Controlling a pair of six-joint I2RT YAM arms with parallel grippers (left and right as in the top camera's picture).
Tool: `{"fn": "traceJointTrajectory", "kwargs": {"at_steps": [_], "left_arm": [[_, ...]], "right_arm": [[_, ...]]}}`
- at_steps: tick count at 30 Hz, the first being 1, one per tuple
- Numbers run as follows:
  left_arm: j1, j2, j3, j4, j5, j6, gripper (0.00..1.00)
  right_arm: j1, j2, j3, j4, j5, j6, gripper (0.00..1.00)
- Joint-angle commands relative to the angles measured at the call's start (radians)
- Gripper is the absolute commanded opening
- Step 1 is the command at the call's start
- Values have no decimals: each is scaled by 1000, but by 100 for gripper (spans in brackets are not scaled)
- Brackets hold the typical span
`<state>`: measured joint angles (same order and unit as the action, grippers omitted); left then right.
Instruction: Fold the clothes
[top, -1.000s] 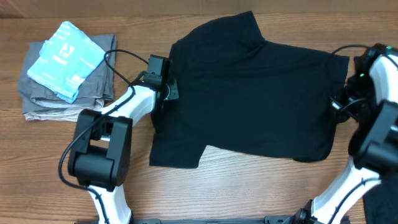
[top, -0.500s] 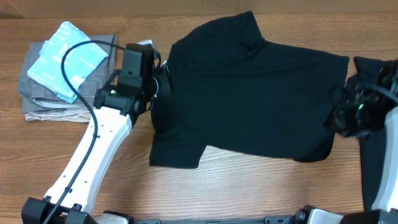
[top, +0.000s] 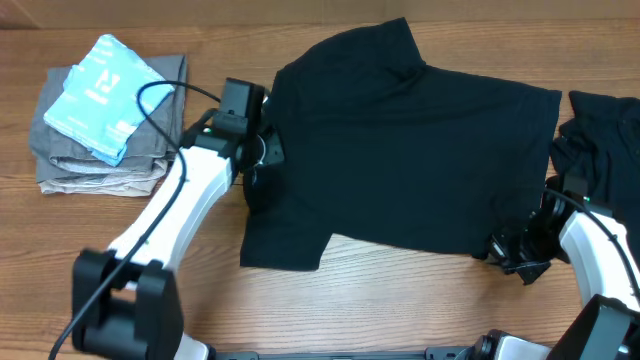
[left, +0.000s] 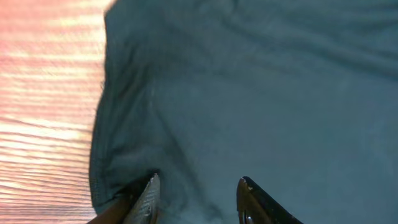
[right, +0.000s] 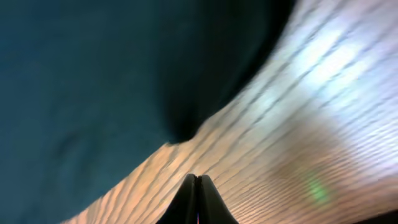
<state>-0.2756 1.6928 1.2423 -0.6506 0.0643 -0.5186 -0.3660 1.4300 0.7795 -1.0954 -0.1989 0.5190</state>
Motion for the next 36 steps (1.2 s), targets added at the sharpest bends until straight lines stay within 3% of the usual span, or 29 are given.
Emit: {"fn": "traceJointTrajectory", "kwargs": {"at_steps": [1,20,25,36], "left_arm": [[-10,70,-15,5,14,18,42],[-27,109,-17,28,7,24,45],[-27,125,-19,27,5,25,45],[-27,190,-28,38,3,25,44]], "right_arm": [[-3,-7,-32,33,111,89,4],[-3,-6,-119,245,63,140,4],[-3,-6,-118,302,-43,99,4],[-3,-6,-118,334,-37,98,4]]}}
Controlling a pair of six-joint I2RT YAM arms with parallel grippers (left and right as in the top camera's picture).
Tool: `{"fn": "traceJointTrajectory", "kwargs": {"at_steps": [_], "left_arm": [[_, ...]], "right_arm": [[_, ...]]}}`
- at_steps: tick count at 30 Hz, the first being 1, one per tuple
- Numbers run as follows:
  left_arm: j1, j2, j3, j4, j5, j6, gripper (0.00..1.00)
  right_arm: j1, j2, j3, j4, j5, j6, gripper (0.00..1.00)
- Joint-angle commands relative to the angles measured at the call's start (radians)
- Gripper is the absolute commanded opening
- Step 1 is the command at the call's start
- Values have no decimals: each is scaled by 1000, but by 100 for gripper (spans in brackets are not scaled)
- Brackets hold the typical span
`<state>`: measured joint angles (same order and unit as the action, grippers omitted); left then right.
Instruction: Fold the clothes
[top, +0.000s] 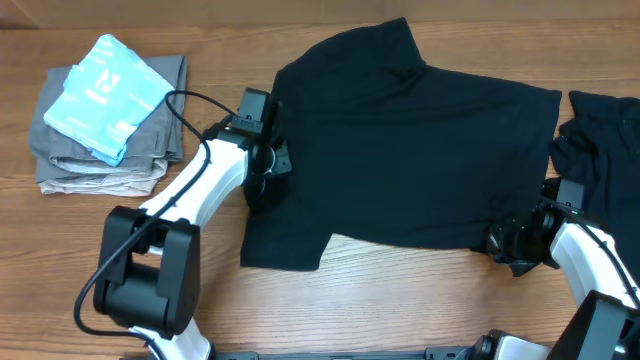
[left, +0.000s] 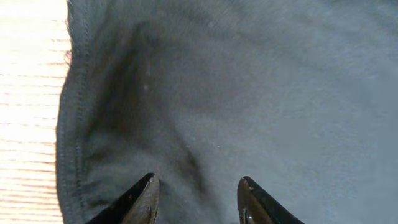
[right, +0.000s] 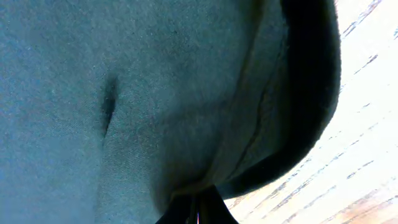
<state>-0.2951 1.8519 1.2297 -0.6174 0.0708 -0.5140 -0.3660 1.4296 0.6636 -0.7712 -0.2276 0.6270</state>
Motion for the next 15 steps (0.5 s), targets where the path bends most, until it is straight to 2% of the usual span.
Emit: {"fn": "traceJointTrajectory", "kwargs": {"at_steps": [1,6,15], "left_arm": [[-8,37,-15,7,-3,21,44],[-8,58,-15,32,-4,20,44],[-7,119,-15,48,-4,20,44]], "right_arm": [[-3,-6,-2,11,3,-10,4],[-3,-6,-7,12,92,-10,4],[-3,-2,-106,149,100,61,4]]}}
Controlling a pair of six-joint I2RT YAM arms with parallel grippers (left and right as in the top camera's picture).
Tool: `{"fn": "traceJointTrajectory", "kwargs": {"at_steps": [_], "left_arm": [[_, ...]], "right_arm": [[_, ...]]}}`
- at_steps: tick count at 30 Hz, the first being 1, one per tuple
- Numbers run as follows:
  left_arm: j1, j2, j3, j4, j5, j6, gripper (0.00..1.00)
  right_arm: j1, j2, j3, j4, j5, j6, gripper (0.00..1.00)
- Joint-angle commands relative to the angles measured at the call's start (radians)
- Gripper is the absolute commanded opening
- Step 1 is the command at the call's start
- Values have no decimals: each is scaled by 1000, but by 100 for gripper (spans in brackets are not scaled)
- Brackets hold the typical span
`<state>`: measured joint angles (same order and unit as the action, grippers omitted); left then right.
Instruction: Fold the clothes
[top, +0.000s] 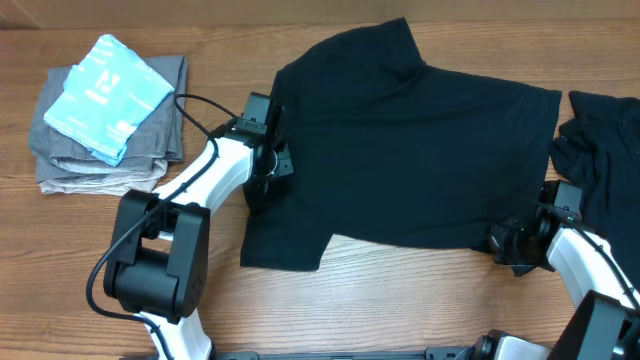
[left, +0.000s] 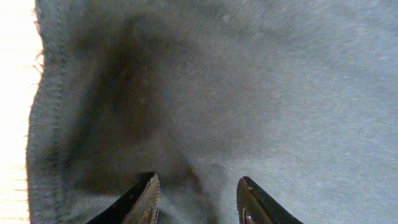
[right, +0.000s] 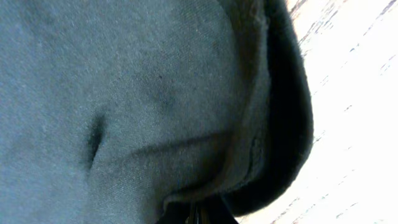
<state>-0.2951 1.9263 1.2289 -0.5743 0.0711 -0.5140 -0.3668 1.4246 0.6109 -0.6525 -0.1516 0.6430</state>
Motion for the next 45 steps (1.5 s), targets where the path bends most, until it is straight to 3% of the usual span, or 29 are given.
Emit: {"fn": "traceJointTrajectory", "kwargs": {"at_steps": [1,7,15,25,30,34,40,45], "left_arm": [[-7,55,-14,7,-4,20,44],[-6,82,-14,9,-56,21,44],[-6,82,-14,6,-64,21,44],[-6,82,-14,6,-82,24,43],[-6,66,-9,18,-82,25,40],[-6,3,47,-6,-73,29,40],[-7,-267,167,-211,-67,31,46],[-6,-484,168,-267,-26,25,56]], "right_arm": [[-2,5,-64,41,24,47,4],[-35,8,-63,-17,120,120,4],[-303,8,-14,-95,151,134,4],[-465,8,98,-198,167,3,4],[-463,7,234,-322,144,-45,12],[-464,6,348,-382,-17,-114,18],[-462,4,423,-481,-188,-277,47],[-450,4,421,-512,-187,-277,59]]}}
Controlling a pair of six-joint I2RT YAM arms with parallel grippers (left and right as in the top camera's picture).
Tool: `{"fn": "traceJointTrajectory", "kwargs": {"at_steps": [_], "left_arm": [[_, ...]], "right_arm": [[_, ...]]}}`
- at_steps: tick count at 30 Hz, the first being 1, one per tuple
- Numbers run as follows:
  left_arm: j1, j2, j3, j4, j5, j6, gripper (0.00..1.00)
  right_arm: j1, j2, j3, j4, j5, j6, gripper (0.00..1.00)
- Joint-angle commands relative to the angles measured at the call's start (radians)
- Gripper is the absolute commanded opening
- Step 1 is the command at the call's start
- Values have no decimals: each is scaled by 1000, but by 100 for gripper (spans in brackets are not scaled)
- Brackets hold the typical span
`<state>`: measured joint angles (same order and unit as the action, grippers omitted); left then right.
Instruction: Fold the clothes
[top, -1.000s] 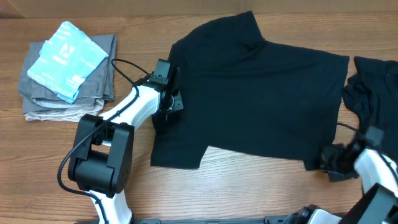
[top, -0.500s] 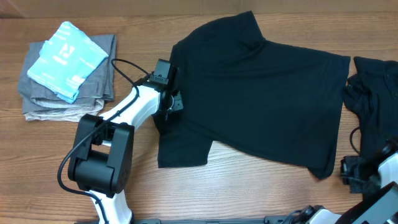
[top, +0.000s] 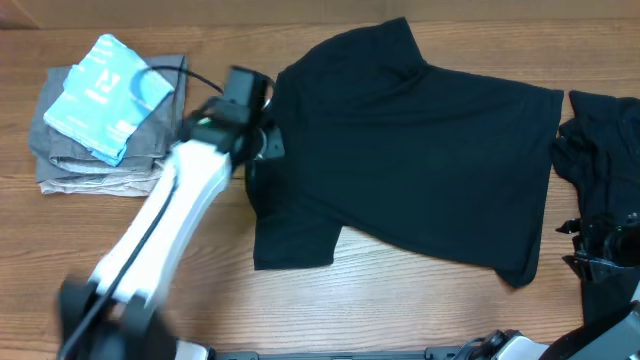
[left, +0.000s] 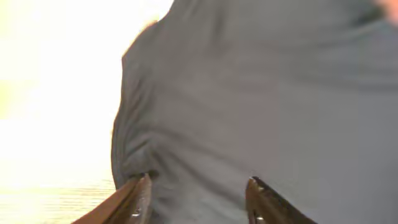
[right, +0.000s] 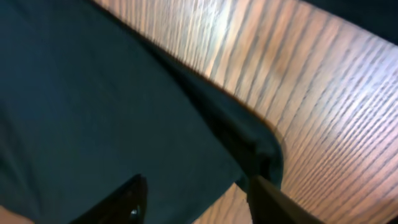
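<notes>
A black T-shirt (top: 420, 140) lies spread flat across the wooden table (top: 400, 310). Its lower right corner (top: 518, 275) reaches toward the front edge. My left gripper (top: 252, 140) is at the shirt's left side; in the left wrist view it (left: 198, 182) stands open over the grey-looking cloth (left: 267, 93) near its edge. My right gripper (top: 590, 248) is at the far right, off the shirt. The right wrist view shows it (right: 196, 183) open above the shirt's corner (right: 264, 152), holding nothing.
A folded grey stack (top: 100, 160) with a light blue packet (top: 105, 95) on top sits at the back left. Another black garment (top: 600, 150) lies crumpled at the right edge, close to my right arm.
My right gripper has opened and let go of the shirt's lower right corner, and now sits further right. That corner lies further out toward the front right. My left gripper stands higher over the shirt's left edge.
My right gripper was shut over bare table beside the shirt's lower right corner, then shut on that corner at the following two moments. My left gripper stayed open, low on the shirt's left side. Now the corner lies drawn out and released.
</notes>
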<state>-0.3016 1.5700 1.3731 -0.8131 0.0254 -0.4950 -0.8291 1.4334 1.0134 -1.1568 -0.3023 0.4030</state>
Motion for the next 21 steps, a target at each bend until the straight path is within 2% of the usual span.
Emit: {"fn": "traceJointTrajectory", "kwargs": {"at_steps": [1,6,10,21], "left_arm": [[0,-164,24,-46,20,0,57],[0,-231,23,-166,20,-19,60],[0,-215,-13,-246,19,-34,60],[1,-200,-116,-225,14,-60,60]], "right_arm": [[22,-5,13,-8,-36,-37,62],[64,-4,-64,26,-15,-37,70],[70,-4,-177,87,2,-36,68],[48,-5,-246,111,110,26,70]]}}
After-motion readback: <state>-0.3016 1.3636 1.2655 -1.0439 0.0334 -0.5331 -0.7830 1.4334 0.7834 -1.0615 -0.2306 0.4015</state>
